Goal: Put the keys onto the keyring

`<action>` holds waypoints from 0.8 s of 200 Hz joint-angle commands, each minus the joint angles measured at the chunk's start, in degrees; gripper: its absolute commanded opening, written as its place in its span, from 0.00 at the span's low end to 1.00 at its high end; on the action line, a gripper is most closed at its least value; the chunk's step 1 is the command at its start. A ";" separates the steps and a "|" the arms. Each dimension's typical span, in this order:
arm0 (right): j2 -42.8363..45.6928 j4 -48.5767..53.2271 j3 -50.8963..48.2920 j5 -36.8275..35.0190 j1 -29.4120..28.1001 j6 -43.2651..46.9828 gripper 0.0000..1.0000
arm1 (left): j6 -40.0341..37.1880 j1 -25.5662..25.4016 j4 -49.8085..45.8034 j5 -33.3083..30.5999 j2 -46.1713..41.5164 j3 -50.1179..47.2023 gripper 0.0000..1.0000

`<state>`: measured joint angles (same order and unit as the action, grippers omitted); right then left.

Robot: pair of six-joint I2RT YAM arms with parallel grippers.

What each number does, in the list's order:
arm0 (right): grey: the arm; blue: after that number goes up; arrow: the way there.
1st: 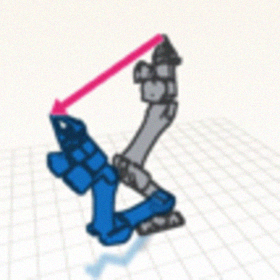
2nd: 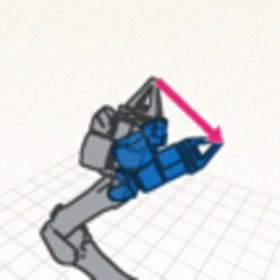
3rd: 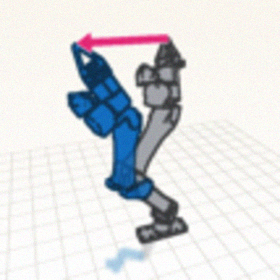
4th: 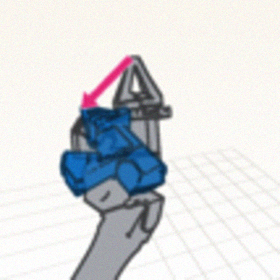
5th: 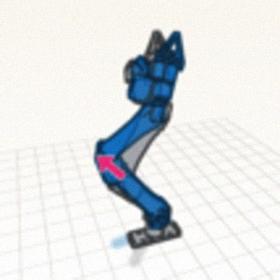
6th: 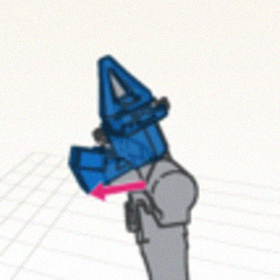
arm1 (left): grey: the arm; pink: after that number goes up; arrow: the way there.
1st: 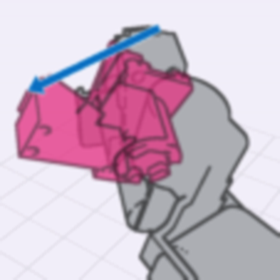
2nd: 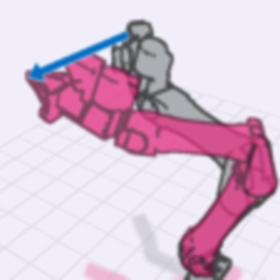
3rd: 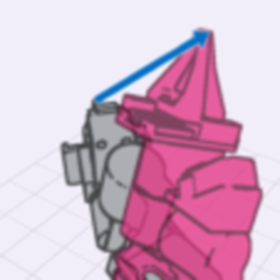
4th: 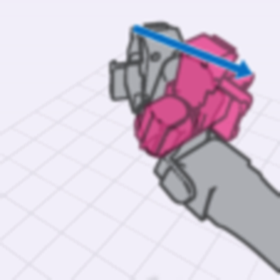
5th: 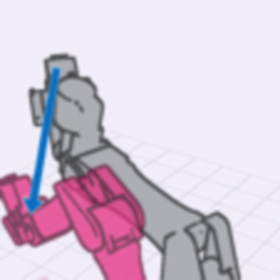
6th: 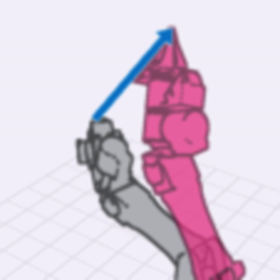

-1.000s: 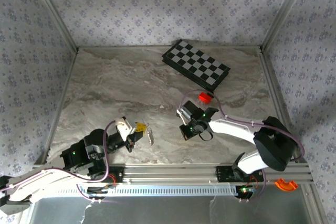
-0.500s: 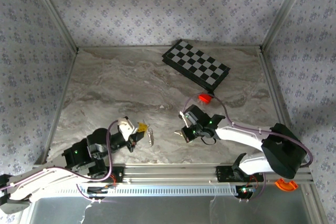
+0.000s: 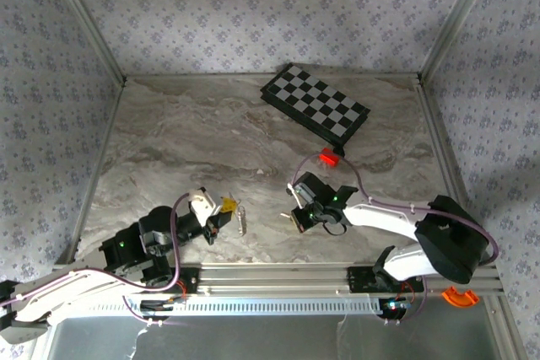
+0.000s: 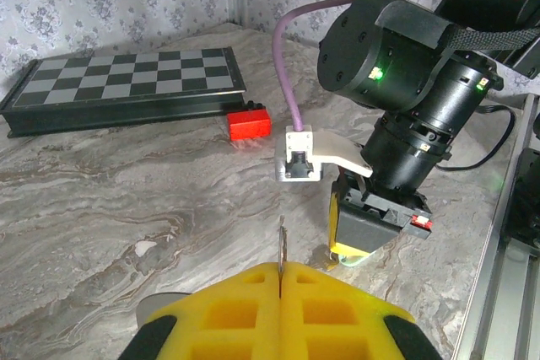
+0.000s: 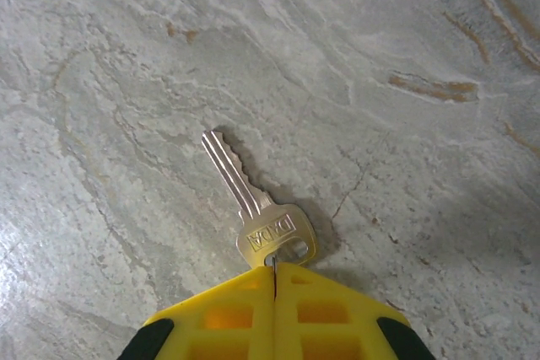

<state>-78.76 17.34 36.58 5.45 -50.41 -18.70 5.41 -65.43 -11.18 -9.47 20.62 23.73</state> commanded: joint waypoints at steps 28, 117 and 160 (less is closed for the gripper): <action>-1.49 5.55 4.13 -1.52 -0.04 1.41 0.16 | -0.39 -0.49 1.12 -0.18 -0.95 1.66 0.00; -4.21 36.40 21.28 6.71 4.17 5.99 0.44 | 0.30 -0.42 0.89 0.86 -0.14 1.85 0.00; -12.13 45.38 30.14 6.75 6.61 9.93 0.52 | 0.49 -0.55 2.02 1.99 0.08 1.13 0.00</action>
<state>-87.39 52.47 63.66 10.79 -45.08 -12.45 5.48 -65.43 -11.79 -9.17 20.43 23.73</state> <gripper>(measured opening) 0.515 0.047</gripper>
